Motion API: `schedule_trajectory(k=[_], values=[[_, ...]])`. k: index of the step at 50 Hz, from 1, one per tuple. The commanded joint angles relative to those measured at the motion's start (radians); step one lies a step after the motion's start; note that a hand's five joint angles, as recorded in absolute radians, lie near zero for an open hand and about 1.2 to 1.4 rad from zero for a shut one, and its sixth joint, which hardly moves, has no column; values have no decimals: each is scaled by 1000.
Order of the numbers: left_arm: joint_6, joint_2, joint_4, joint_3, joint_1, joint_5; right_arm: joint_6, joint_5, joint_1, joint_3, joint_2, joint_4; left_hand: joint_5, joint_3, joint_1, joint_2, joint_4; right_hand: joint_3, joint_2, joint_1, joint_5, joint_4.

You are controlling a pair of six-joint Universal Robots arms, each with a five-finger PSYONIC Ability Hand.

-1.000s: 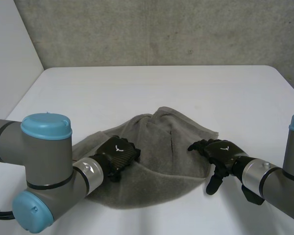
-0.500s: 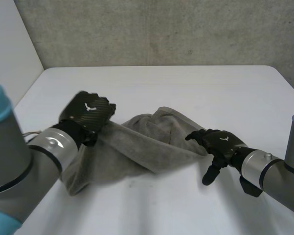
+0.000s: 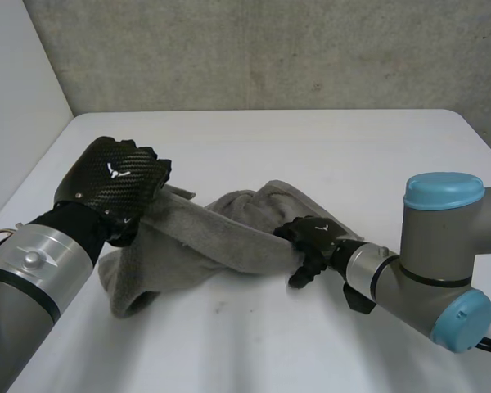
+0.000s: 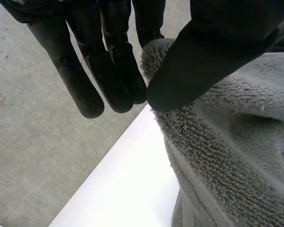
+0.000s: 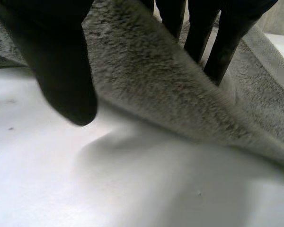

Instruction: Fold the towel.

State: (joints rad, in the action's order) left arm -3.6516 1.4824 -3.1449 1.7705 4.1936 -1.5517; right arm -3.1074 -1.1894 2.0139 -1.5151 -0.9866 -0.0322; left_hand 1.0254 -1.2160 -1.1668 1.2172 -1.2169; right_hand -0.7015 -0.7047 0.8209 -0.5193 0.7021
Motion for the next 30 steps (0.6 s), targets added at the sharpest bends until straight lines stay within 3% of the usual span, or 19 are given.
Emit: schedule_trajectory(k=[1,6,10,14,17,20,22,23,24,25,27,28,30], values=[[1,35,-29,-51,65,7,16,-114,-9,46,-47,-117,196,-180,-229,179,-179,-695,-692,575,-702,694],[5,151,-121,-213,85,2,79,-164,-12,125,-136,-248,196,-180,-229,179,-179,-695,-692,575,-702,694],[22,222,-199,-384,83,-7,183,-168,-11,180,-200,-504,196,-180,-229,179,-179,-695,-692,575,-702,694],[118,282,-392,-597,86,-28,263,-170,0,181,-254,-803,196,-180,-229,179,-179,-695,-692,575,-702,694],[195,286,-489,-628,91,-56,273,-170,0,174,-259,-847,196,-180,-229,179,-179,-695,-692,575,-702,694],[237,282,-480,-574,88,-79,277,-170,0,173,-264,-765,196,-180,-229,179,-179,-695,-692,575,-702,694],[240,276,-453,-507,86,-82,279,-162,-10,174,-264,-563,196,-180,-229,179,-179,-695,-692,575,-702,694],[240,275,-452,-507,86,-82,279,-162,-11,174,-264,-561,196,-180,-229,179,-179,-695,-692,575,-702,694],[238,263,-420,-429,86,-82,283,-156,-14,176,-264,-441,196,-180,-229,179,-179,-695,-692,575,-702,694],[238,243,-388,-342,86,-82,283,-156,-14,176,-264,-440,196,-180,-229,179,-179,-695,-692,575,-702,694],[237,228,-354,-251,88,-82,300,-144,-14,164,-256,-187,196,-180,-229,179,-179,-695,-692,575,-702,694],[237,219,-328,-158,88,-80,300,-144,-14,164,-256,-186,196,-180,-229,179,-179,-695,-692,575,-702,694],[235,216,-305,-70,88,-80,338,-141,-15,124,-248,20,196,-180,-229,179,-179,-695,-692,575,-702,694]])
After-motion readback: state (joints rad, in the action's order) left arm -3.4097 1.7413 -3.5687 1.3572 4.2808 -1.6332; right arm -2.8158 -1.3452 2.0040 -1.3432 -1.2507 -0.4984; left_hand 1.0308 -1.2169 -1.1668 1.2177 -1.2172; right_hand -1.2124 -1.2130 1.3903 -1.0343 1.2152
